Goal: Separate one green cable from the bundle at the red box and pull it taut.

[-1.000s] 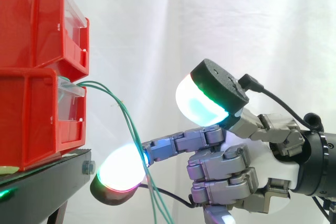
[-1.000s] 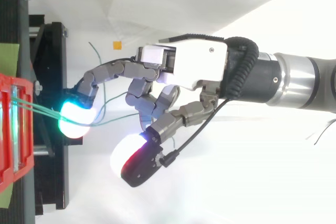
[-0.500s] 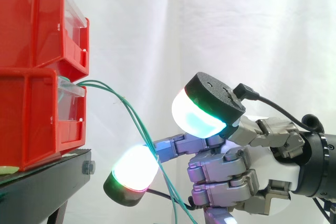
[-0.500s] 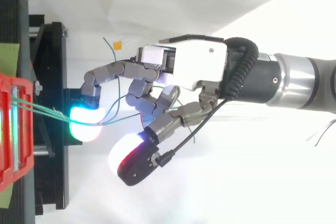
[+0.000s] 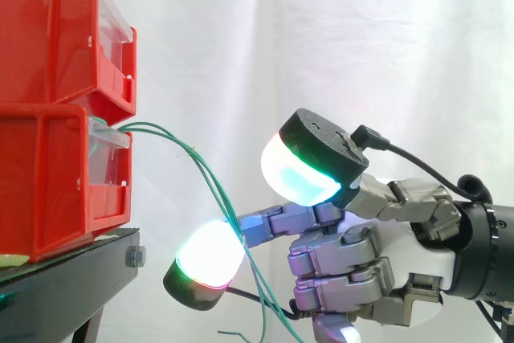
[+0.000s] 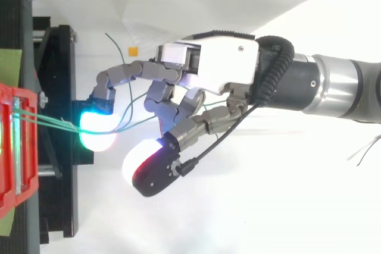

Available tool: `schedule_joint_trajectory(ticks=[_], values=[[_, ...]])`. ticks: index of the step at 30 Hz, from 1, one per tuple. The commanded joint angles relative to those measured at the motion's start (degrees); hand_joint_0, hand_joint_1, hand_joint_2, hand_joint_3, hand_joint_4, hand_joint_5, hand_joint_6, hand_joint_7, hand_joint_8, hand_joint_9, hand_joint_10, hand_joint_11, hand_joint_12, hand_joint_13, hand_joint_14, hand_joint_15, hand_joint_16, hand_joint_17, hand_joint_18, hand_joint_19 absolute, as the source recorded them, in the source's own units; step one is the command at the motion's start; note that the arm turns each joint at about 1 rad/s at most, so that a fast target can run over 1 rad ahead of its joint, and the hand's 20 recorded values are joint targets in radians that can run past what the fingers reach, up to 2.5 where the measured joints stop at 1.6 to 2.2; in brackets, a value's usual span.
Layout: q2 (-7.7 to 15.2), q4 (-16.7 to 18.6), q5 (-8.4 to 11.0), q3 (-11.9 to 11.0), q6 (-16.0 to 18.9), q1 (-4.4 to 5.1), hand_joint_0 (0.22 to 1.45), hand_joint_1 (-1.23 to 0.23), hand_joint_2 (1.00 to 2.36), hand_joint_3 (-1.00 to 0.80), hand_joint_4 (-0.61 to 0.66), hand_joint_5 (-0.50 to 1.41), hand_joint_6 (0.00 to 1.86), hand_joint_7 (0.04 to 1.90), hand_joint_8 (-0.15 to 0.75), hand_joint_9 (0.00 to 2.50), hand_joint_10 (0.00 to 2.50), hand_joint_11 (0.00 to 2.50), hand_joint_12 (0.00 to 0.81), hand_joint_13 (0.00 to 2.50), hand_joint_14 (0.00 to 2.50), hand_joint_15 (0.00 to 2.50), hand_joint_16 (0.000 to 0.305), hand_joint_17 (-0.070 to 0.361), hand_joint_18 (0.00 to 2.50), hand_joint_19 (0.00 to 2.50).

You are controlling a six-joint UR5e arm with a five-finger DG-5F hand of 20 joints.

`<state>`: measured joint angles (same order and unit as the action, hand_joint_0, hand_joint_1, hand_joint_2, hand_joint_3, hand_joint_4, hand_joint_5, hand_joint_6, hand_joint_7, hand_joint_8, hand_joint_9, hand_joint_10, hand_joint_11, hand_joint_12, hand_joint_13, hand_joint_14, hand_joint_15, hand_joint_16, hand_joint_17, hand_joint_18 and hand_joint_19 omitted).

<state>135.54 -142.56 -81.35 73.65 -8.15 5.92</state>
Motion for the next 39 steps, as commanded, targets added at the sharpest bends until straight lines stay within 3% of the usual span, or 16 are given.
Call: schedule_joint_trajectory(ticks=[1,13,23,29,33,36,39], values=[[0.0,-0.5,-0.04,0.0,0.6,-0.39,0.58,-0.71,1.0,-0.5,0.27,-0.05,0.5,1.13,0.372,1.59,2.5,1.67,0.528,1.56,2.5,1.46,0.181,0.136,1.94,0.23],[0.0,-1.4,-0.13,0.0,0.8,-1.26,0.59,-0.72,1.0,-0.5,0.2,-0.04,0.5,1.22,0.362,1.63,2.5,1.64,0.519,1.57,2.5,1.46,0.173,0.13,1.97,0.23],[0.0,-1.6,0.05,0.0,0.9,-2.06,0.52,-0.67,1.0,-0.5,0.16,-0.03,0.5,1.2,0.364,1.68,2.5,1.65,0.509,1.6,2.5,1.44,0.189,0.142,2.06,0.19],[0.0,-1.5,3.21,0.0,3.1,-2.23,0.53,-0.65,1.0,-0.5,0.11,-0.02,0.51,1.23,0.358,1.7,2.5,1.63,0.501,1.6,2.5,1.42,0.189,0.142,2.08,0.17],[0.0,-1.7,3.56,0.0,3.8,-2.23,0.54,-0.68,1.0,-0.5,0.12,-0.02,0.51,1.25,0.366,1.69,2.5,1.69,0.511,1.59,2.5,1.43,0.189,0.142,2.06,0.19],[0.0,-1.7,3.65,0.0,3.9,-1.97,0.52,-0.71,1.0,-0.5,0.2,-0.03,0.51,1.19,0.379,1.63,2.5,1.7,0.535,1.6,2.5,1.44,0.195,0.146,2.03,0.18],[0.0,-1.7,3.56,0.0,3.5,-1.79,0.5,-0.75,1.0,-0.5,0.34,-0.08,0.5,0.91,0.391,1.57,2.5,1.73,0.548,1.57,2.5,1.49,0.203,0.152,1.98,0.19]])
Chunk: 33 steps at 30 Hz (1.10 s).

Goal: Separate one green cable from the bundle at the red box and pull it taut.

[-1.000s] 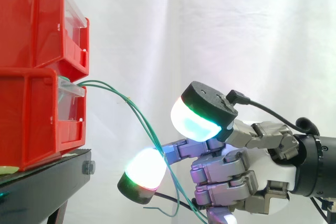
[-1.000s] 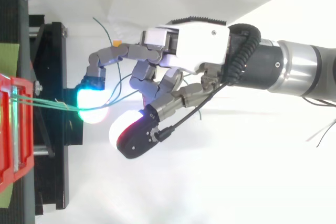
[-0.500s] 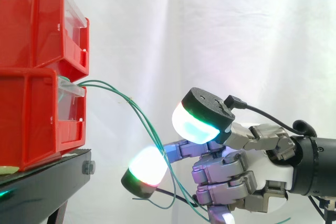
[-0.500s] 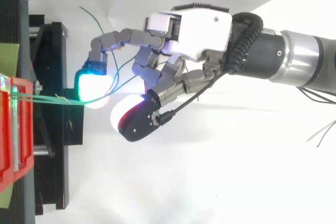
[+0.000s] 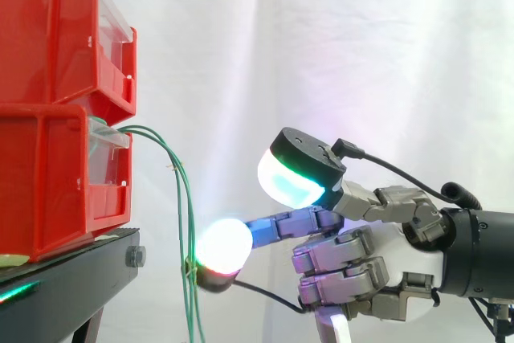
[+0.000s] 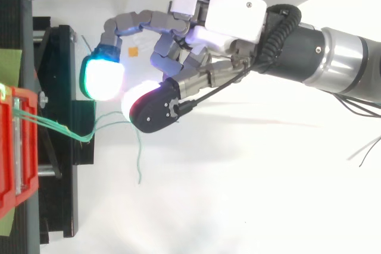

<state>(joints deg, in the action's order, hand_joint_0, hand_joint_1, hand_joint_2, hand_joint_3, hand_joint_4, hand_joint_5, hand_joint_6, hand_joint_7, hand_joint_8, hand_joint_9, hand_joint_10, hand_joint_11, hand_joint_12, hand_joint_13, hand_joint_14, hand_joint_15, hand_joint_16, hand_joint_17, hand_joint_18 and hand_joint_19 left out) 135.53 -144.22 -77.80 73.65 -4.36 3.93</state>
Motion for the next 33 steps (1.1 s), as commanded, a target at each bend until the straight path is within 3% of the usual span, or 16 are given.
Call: schedule_joint_trajectory(ticks=[1,4,7,9,12,15,21,33], values=[[0.0,0.1,0.02,0.0,-0.5,0.29,0.49,-0.76,1.0,-0.5,0.35,-0.1,0.5,0.83,0.393,1.55,2.5,1.72,0.555,1.57,2.5,1.49,0.207,0.155,1.98,0.18],[0.0,0.2,-0.25,0.0,-2.2,0.38,0.46,-0.78,1.0,-0.5,0.36,-0.13,0.5,0.71,0.396,1.54,2.5,1.7,0.55,1.56,2.5,1.49,0.214,0.16,1.99,0.17],[0.0,1.0,0.02,-0.1,-6.4,0.38,0.45,-0.78,1.0,-0.5,0.36,-0.13,0.5,0.71,0.396,1.55,2.5,1.69,0.548,1.55,2.5,1.46,0.216,0.162,1.99,0.16],[0.0,3.2,0.72,-0.9,-11.2,0.38,0.45,-0.78,1.0,-0.5,0.36,-0.12,0.5,0.72,0.389,1.55,2.5,1.69,0.549,1.55,2.5,1.48,0.217,0.162,1.99,0.17],[0.0,6.4,1.51,-2.0,-13.9,0.47,0.45,-0.78,1.0,-0.5,0.36,-0.12,0.5,0.74,0.39,1.54,2.5,1.69,0.54,1.55,2.5,1.46,0.216,0.162,1.99,0.16],[0.0,7.4,1.86,-2.6,-14.3,0.64,0.46,-0.78,1.0,-0.5,0.36,-0.11,0.5,0.79,0.389,1.54,2.5,1.65,0.541,1.54,2.5,1.46,0.213,0.159,1.98,0.15],[0.0,5.1,2.57,-2.6,-13.8,1.34,0.47,-0.79,1.0,-0.5,0.36,-0.1,0.5,0.83,0.389,1.53,2.5,1.67,0.54,1.53,2.5,1.47,0.207,0.155,1.96,0.17],[0.0,3.7,4.5,-2.6,-14.1,4.51,0.46,-0.78,1.0,-0.5,0.35,-0.1,0.5,0.83,0.39,1.54,2.5,1.67,0.54,1.54,2.5,1.46,0.211,0.158,1.98,0.16]])
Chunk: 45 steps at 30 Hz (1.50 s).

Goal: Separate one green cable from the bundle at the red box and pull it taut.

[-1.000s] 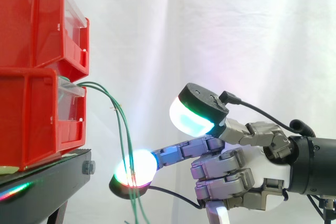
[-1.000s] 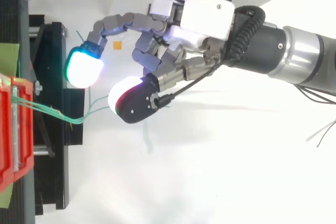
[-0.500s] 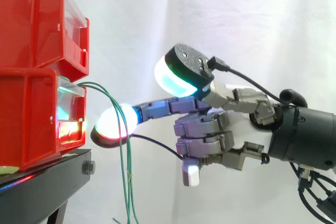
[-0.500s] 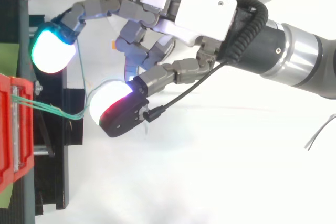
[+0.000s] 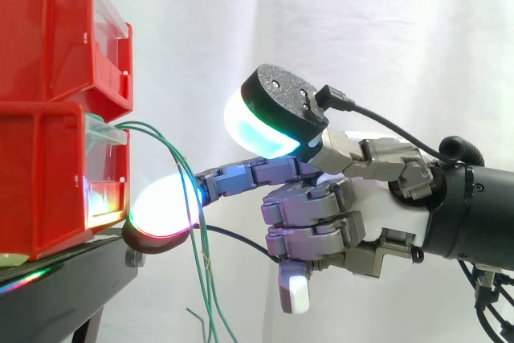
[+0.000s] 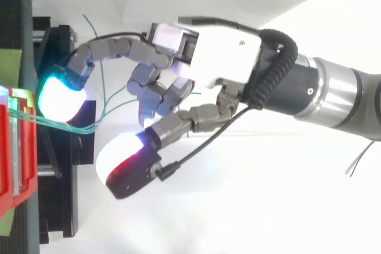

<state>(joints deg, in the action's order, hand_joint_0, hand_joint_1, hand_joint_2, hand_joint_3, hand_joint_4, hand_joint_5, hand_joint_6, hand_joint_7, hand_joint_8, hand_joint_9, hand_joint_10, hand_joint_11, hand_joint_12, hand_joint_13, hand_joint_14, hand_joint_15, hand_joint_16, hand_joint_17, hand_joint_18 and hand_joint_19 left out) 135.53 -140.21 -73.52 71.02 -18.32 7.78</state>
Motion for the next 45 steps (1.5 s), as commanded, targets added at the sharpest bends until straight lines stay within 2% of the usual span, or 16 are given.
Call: schedule_joint_trajectory(ticks=[1,5,6,11,14,22,30,32,36,41,43,45], values=[[0.0,-0.4,0.04,0.0,-0.2,0.75,0.46,-0.78,1.0,-0.5,0.36,-0.1,0.5,0.83,0.39,1.54,2.5,1.67,0.539,1.54,2.5,1.47,0.214,0.16,1.98,0.17],[0.0,-1.2,-0.31,0.0,-1.1,1.45,0.46,-0.77,1.0,-0.5,0.36,-0.1,0.5,0.83,0.388,1.54,2.5,1.67,0.541,1.54,2.5,1.47,0.214,0.16,1.98,0.17],[0.0,-1.6,-0.93,0.0,-2.1,1.98,0.46,-0.77,1.0,-0.5,0.36,-0.1,0.5,0.84,0.388,1.54,2.5,1.66,0.537,1.54,2.5,1.48,0.212,0.159,1.98,0.16],[0.0,-2.3,-2.77,0.0,-3.2,2.77,0.46,-0.77,1.0,-0.5,0.36,-0.1,0.5,0.84,0.388,1.54,2.5,1.67,0.541,1.55,2.5,1.47,0.212,0.159,1.98,0.15],[0.0,-4.0,-3.65,0.1,-3.2,2.95,0.46,-0.77,1.0,-0.5,0.36,-0.1,0.5,0.84,0.39,1.54,2.5,1.67,0.539,1.55,2.5,1.46,0.212,0.159,1.98,0.15],[0.0,-5.9,-3.83,0.0,-3.5,3.3,0.48,-0.77,1.0,-0.5,0.36,-0.1,0.5,0.87,0.389,1.54,2.5,1.69,0.54,1.54,2.5,1.46,0.207,0.155,1.96,0.17],[0.0,-6.0,-2.69,0.1,-3.2,3.21,0.47,-0.76,1.0,-0.5,0.37,-0.1,0.5,0.83,0.389,1.54,2.5,1.69,0.54,1.54,2.5,1.46,0.21,0.158,1.97,0.16],[0.0,-6.5,-0.4,0.1,-2.3,2.86,0.47,-0.76,1.0,-0.5,0.37,-0.1,0.5,0.83,0.386,1.54,2.5,1.69,0.542,1.54,2.5,1.49,0.208,0.156,1.97,0.17],[0.0,-7.2,0.3,0.1,-1.5,2.6,0.47,-0.76,1.0,-0.5,0.37,-0.1,0.5,0.83,0.389,1.54,2.5,1.69,0.54,1.54,2.5,1.46,0.209,0.157,1.97,0.16],[0.0,-7.8,1.27,0.1,1.7,2.24,0.47,-0.76,1.0,-0.5,0.37,-0.1,0.5,0.83,0.388,1.54,2.5,1.65,0.54,1.54,2.5,1.46,0.211,0.158,1.98,0.16],[0.0,-8.9,1.71,0.1,4.3,2.07,0.47,-0.76,1.0,-0.5,0.37,-0.1,0.5,0.83,0.389,1.54,2.5,1.69,0.54,1.54,2.5,1.46,0.209,0.157,1.97,0.16],[0.0,-9.4,1.71,0.1,4.7,1.98,0.47,-0.76,1.0,-0.5,0.37,-0.1,0.5,0.83,0.388,1.54,2.5,1.66,0.541,1.54,2.5,1.46,0.209,0.157,1.97,0.16]])
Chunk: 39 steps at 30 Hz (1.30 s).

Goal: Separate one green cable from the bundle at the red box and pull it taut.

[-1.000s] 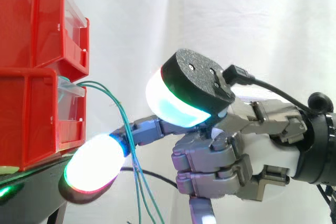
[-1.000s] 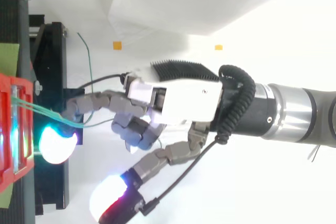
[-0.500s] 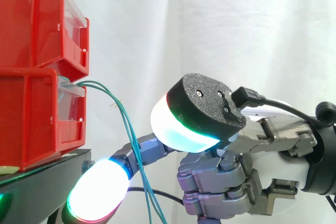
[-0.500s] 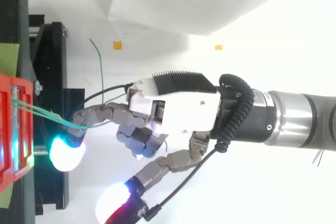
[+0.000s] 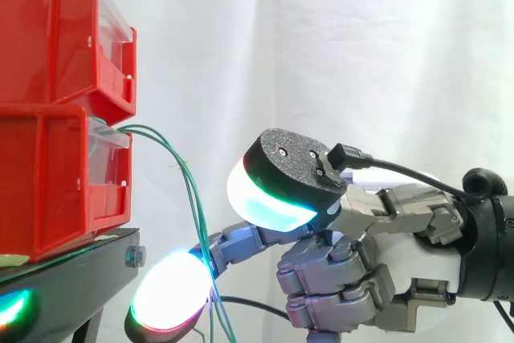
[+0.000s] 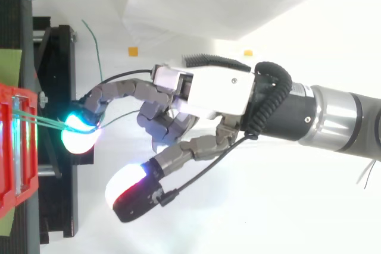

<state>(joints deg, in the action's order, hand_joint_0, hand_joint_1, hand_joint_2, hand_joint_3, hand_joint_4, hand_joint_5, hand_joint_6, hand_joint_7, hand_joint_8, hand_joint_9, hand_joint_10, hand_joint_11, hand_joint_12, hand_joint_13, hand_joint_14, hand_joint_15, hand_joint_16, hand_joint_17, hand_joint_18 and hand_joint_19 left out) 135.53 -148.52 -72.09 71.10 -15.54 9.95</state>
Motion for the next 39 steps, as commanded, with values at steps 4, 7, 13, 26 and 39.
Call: schedule_joint_trajectory(ticks=[4,7,13,26,39], values=[[0.0,-2.3,0.28,0.0,2.5,-0.28,0.47,-0.76,1.0,-0.5,0.37,-0.1,0.5,0.83,0.389,1.54,2.5,1.69,0.54,1.54,2.5,1.46,0.211,0.158,1.97,0.16],[0.0,-2.2,0.37,0.0,3.9,-0.54,0.47,-0.76,1.0,-0.5,0.37,-0.1,0.5,0.84,0.387,1.54,2.5,1.69,0.54,1.54,2.5,1.46,0.208,0.156,1.97,0.17],[0.0,-2.3,0.45,0.0,8.0,-0.45,0.48,-0.76,1.0,-0.5,0.37,-0.1,0.5,0.85,0.388,1.54,2.5,1.66,0.54,1.54,2.5,1.46,0.205,0.153,1.96,0.17],[-0.1,-2.2,0.37,0.0,8.3,-0.19,0.53,-0.69,1.0,-0.5,0.25,-0.05,0.51,1.17,0.372,1.61,2.5,1.63,0.516,1.56,2.5,1.42,0.186,0.139,1.97,0.19],[0.0,-2.2,0.54,0.0,8.9,-0.28,0.47,-0.49,1.0,-0.5,0.16,0.01,0.51,1.1,0.356,1.69,2.5,1.63,0.497,1.61,2.5,1.41,0.203,0.152,2.1,0.17]])
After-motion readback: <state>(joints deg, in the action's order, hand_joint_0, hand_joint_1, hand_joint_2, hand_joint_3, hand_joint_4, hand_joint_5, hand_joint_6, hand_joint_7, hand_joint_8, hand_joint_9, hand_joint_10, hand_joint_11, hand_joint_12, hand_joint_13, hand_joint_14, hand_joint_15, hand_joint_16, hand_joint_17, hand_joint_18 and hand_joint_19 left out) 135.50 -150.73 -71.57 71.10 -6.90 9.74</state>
